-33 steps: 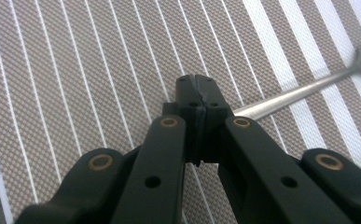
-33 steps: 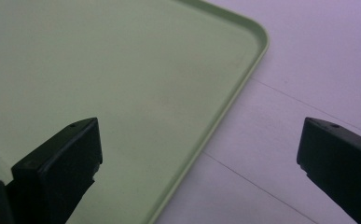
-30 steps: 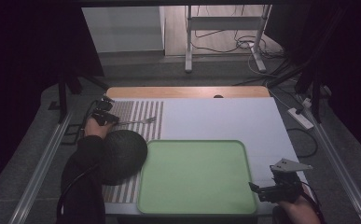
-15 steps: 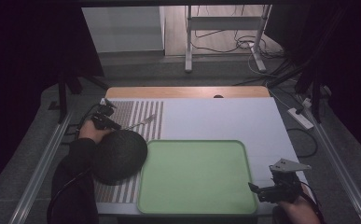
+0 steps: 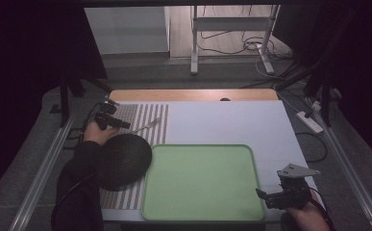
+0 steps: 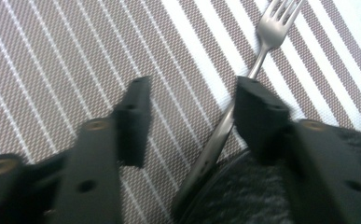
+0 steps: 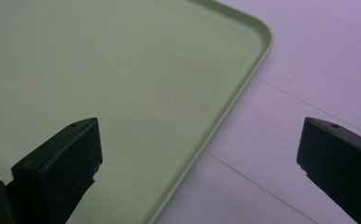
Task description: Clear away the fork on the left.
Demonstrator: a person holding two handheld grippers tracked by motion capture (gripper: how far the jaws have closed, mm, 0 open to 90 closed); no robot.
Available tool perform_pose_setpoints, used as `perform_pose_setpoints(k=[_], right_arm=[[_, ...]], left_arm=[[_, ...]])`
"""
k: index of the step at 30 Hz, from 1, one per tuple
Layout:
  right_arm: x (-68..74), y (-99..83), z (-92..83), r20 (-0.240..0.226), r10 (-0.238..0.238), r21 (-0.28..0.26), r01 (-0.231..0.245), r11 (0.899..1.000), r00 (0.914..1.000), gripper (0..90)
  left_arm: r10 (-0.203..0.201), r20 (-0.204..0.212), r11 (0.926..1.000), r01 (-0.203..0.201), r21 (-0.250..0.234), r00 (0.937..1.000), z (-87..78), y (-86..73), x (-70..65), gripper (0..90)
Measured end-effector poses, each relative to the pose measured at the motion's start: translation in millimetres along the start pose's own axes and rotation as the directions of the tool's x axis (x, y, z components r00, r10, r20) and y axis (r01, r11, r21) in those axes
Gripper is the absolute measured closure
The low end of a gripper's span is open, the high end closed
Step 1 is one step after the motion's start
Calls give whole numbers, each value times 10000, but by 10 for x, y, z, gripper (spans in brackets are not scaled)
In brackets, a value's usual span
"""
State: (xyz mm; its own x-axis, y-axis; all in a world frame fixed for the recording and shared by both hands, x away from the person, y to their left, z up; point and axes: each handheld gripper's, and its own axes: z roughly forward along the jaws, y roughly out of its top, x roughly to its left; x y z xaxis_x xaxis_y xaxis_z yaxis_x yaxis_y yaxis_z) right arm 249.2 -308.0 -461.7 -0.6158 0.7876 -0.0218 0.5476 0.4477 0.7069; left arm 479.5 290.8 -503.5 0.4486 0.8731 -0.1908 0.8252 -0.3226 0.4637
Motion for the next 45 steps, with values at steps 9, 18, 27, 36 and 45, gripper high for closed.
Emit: perform_pose_setpoints(k=[9,18,27,36,45], right_arm=[[2,0,-1,-5,-38,22,38,10000,10000,3],[2,-1,-2,-24,-59,14,59,10000,10000,3],[4,-1,1,-54,-92,13,92,10000,9999,3],[10,0,4,-56,-151,38,151,9999,9999,3],[13,0,6,-46,-174,46,174,9998,9998,3]], left_arm=[[687,540,9970,-704,306,9962,204,129,-208,32],[1319,-131,9838,-1292,1244,9912,445,221,-388,0],[1895,-623,9734,-1792,1426,9799,489,218,-444,12],[1931,-715,9789,-1872,824,9786,336,154,-365,546],[2093,-250,9765,-2076,573,9775,314,118,-295,847]])
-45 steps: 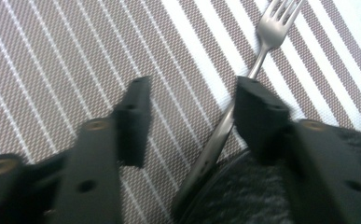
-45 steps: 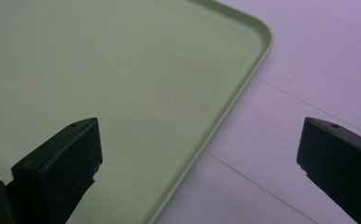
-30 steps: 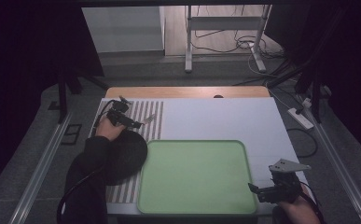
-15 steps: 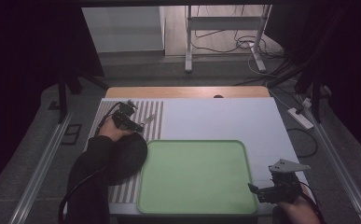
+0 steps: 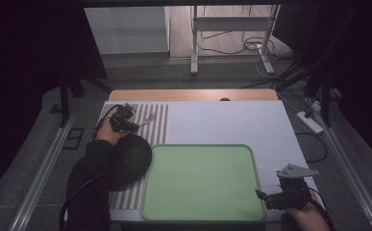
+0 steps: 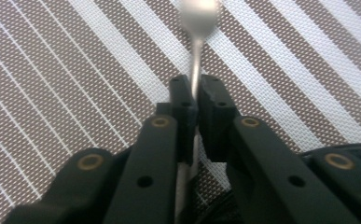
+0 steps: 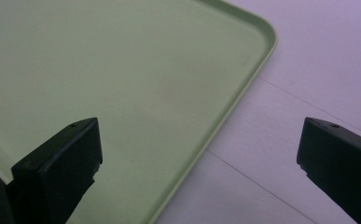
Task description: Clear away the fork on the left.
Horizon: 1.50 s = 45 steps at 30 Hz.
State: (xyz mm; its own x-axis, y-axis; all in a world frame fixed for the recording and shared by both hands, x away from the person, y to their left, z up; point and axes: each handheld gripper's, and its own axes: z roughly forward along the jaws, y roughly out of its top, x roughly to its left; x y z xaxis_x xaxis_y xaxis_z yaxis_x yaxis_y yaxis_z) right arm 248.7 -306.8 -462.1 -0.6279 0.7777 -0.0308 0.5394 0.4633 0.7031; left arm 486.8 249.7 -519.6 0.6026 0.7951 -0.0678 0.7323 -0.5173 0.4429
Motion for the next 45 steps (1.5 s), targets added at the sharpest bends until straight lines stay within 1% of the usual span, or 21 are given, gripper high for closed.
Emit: perform_pose_setpoints(k=[3,6,7,9,10,14,17,19,21,24,28,32,35,37,39,43,45], right_arm=[[-5,0,-1,-5,30,0,-30,10000,10000,3],[-4,0,-2,-8,30,-11,-30,10000,10000,3],[-5,0,-1,-9,20,-1,-20,10000,10000,3],[-3,0,0,-7,16,8,-16,10000,10000,3],[-2,1,0,-4,15,4,-15,10000,10000,3],[-6,0,-2,-5,38,-6,-38,10000,10000,3],[-5,0,-1,-8,32,-4,-32,10000,10000,3],[-5,0,-1,-6,26,1,-26,10000,10000,3],[-5,1,0,-5,33,5,-33,10000,10000,3],[-3,2,2,6,21,24,-21,10000,10000,3],[0,3,3,24,-8,58,8,10000,10000,3],[0,4,4,29,-12,77,12,10000,10000,3],[2,4,5,30,-22,81,22,10000,10000,3],[0,5,5,30,-16,86,15,10000,10000,3],[1,5,5,31,-20,91,20,10000,10000,3],[4,4,7,34,-35,74,35,10000,10000,3],[4,4,7,35,-45,81,45,10000,10000,3]], left_arm=[[30,213,9999,-28,-120,9998,-2,-18,32,849],[-17,192,9999,20,-113,9998,-10,-27,68,850],[-4,92,10000,4,-71,10000,-13,-29,79,850],[-27,57,10000,27,-2,10000,-23,-33,104,850],[2,-60,10000,-1,76,10000,-31,-36,117,850],[36,-280,9995,-26,330,9996,-87,-67,199,851],[233,-649,9982,-197,559,9976,-157,-101,260,850],[300,-850,9973,-241,696,9959,-217,-133,307,850],[264,-955,9968,-190,777,9951,-263,-167,338,850],[252,-1001,9960,-165,873,9947,-304,-216,353,850],[214,-867,9954,-132,947,9960,-354,-271,359,850],[212,-704,9940,-135,1088,9973,-410,-292,350,850],[115,-521,9947,-61,1027,9986,-463,-296,321,850],[112,-402,9955,-73,950,9991,-500,-297,285,850],[-16,-284,9954,43,959,9996,-534,-292,245,850],[-27,-69,9964,33,846,10000,-604,-293,148,849],[-118,68,9971,112,753,9999,-630,-298,99,849]])
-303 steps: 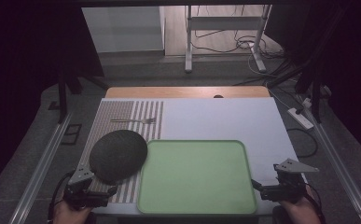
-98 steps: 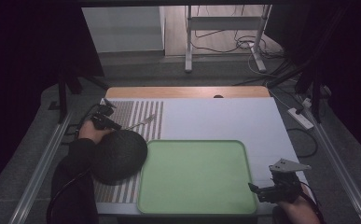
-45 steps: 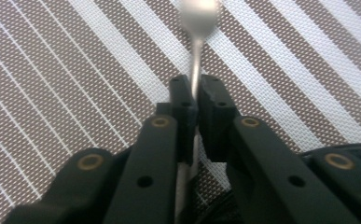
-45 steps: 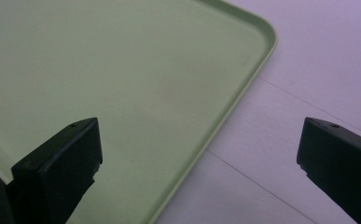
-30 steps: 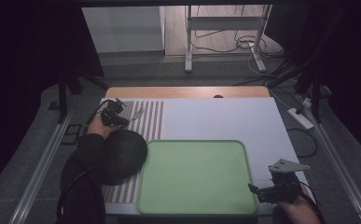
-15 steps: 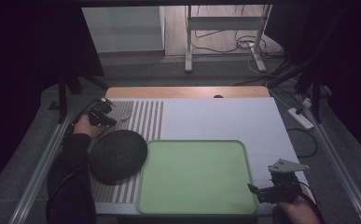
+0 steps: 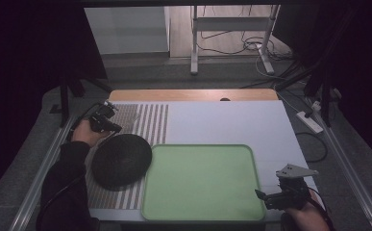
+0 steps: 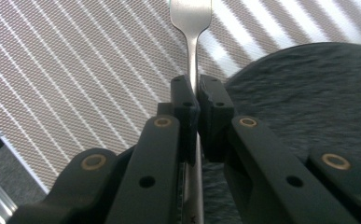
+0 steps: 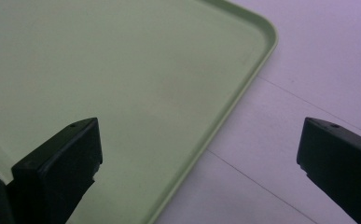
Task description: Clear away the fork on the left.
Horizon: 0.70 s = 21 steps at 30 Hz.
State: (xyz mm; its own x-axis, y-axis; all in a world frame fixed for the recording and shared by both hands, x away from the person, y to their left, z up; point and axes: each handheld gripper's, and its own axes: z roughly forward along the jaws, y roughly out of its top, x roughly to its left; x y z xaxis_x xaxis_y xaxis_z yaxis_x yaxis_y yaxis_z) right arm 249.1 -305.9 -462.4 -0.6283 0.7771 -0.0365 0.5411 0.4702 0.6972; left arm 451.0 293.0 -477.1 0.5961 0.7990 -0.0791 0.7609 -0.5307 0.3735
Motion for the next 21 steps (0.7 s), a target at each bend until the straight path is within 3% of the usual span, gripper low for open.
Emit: perform_pose_setpoints(k=[5,12,21], right_arm=[[1,1,1,-9,-7,21,7,10000,10000,3],[5,2,3,9,-29,46,29,10000,10000,3],[8,0,-2,-14,-99,3,99,10000,9999,3]], left_arm=[[-323,420,9990,334,-280,9986,-13,-34,-130,849],[-340,774,9981,378,-480,9964,15,-74,-395,849],[239,856,9988,-201,-456,9960,-6,-127,-817,849]])
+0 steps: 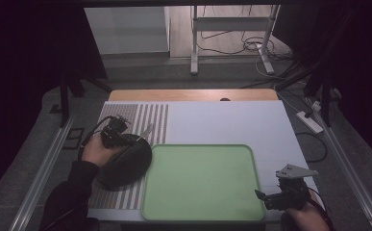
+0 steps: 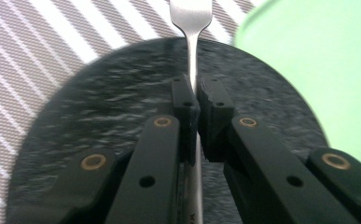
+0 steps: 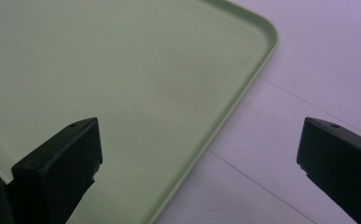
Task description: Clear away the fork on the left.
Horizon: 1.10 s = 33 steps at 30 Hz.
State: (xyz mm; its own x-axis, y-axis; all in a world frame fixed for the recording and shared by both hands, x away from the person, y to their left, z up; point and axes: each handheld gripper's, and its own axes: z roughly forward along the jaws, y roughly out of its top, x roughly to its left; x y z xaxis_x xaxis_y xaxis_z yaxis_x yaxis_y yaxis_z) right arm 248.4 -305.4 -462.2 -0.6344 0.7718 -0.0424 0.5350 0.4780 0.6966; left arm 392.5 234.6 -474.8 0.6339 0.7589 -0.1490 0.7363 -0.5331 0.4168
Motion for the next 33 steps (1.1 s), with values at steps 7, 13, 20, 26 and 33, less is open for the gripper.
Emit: perform_pose_setpoints(k=[7,13,20,26,33], right_arm=[[5,-2,-7,-44,-70,-53,69,10000,10000,3],[13,-2,-9,-63,-192,-57,192,9998,9998,3],[19,-1,-8,-100,-256,-92,255,9996,9996,3],[23,1,-6,-104,-321,-74,320,9995,9994,3],[25,3,-3,-97,-371,-52,371,9993,9993,3]], left_arm=[[-23,4,9998,23,-202,10000,-35,-95,-228,849],[-160,321,9997,166,-180,9994,-11,-174,-440,849],[92,549,9998,-81,-189,9985,41,-231,-741,849],[90,713,9999,-82,-112,9974,127,-219,-988,848],[-104,853,9999,105,-5,9963,203,-177,-1195,848]])
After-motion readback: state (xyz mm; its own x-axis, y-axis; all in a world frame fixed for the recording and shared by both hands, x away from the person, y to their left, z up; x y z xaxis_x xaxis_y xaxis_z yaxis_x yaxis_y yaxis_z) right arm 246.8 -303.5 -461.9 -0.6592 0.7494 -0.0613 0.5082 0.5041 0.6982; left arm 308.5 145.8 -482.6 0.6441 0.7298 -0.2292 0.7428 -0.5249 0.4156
